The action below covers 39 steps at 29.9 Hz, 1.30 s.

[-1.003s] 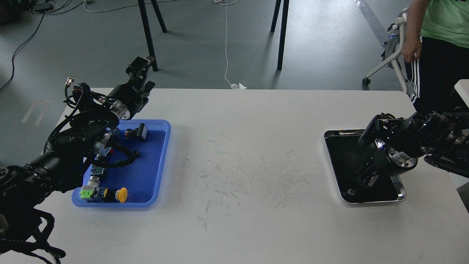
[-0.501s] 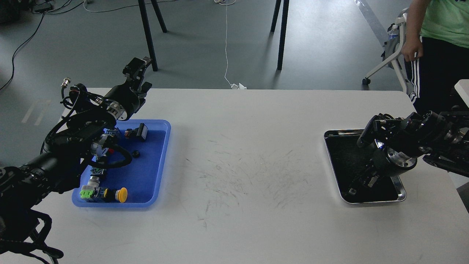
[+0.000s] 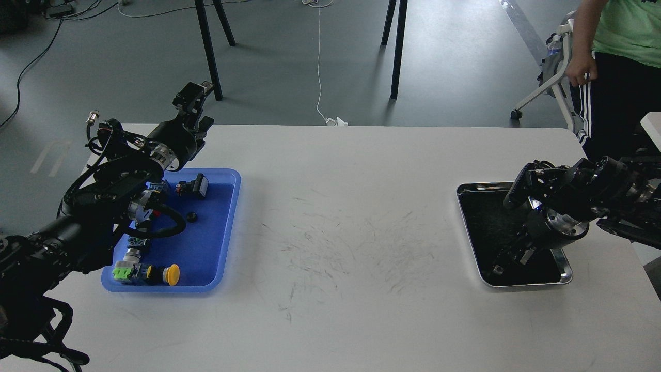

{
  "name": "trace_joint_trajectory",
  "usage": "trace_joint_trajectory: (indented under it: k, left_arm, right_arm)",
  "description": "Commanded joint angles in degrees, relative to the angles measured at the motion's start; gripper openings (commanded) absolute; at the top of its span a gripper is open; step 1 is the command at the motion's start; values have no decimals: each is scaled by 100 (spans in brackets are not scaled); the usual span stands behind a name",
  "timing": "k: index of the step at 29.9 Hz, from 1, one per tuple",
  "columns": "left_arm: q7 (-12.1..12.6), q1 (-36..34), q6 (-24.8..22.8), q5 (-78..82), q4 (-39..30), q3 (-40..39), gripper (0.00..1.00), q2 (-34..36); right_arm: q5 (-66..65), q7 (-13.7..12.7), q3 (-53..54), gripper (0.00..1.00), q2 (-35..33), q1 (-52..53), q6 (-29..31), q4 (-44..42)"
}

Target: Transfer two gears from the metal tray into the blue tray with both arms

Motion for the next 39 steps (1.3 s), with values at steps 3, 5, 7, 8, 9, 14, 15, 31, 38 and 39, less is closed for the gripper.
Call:
trace_joint_trajectory:
  k: [3,5,7,8,9,14,15,31,38,39]
  left_arm:
    - [0,0,-1,0,0,0,93,1]
    - [0,0,-1,0,0,0,93,9]
    - [0,0,-1,0,0,0,93,18]
    - [0,0,-10,0,0,0,93,53]
    - [0,0,-1,0,-9,-9,93,106]
    - [0,-17,-28,-26,-18,-18,93,290]
    - [0,-17,-45,-44,-26,-9,93,334]
    - [0,-26,-212,-141,-70,-18,93,827]
    - [0,-35,-247,-158,-79,-18,93,879]
    - [0,-35,-247,-158,-79,-18,93,897]
  right_arm:
    - [75,0,18,13,0,247,-1,-72]
    - [93,0,53,13,9,369,-1,-72]
    - [93,0,80,13,35,493,-18,-81]
    - [93,0,123,13,61,528,-27,-99]
    - [93,0,202,13,105,546,-36,-125]
    - [93,0,1089,12,535,485,-150,-616]
    - [101,0,1195,12,597,467,-159,-696]
    - [110,0,2391,6,2065,186,-1345,-1584]
    - [110,0,2664,4,2522,-165,-1968,-1646]
    - [110,0,2672,4,2583,-227,-2074,-1654]
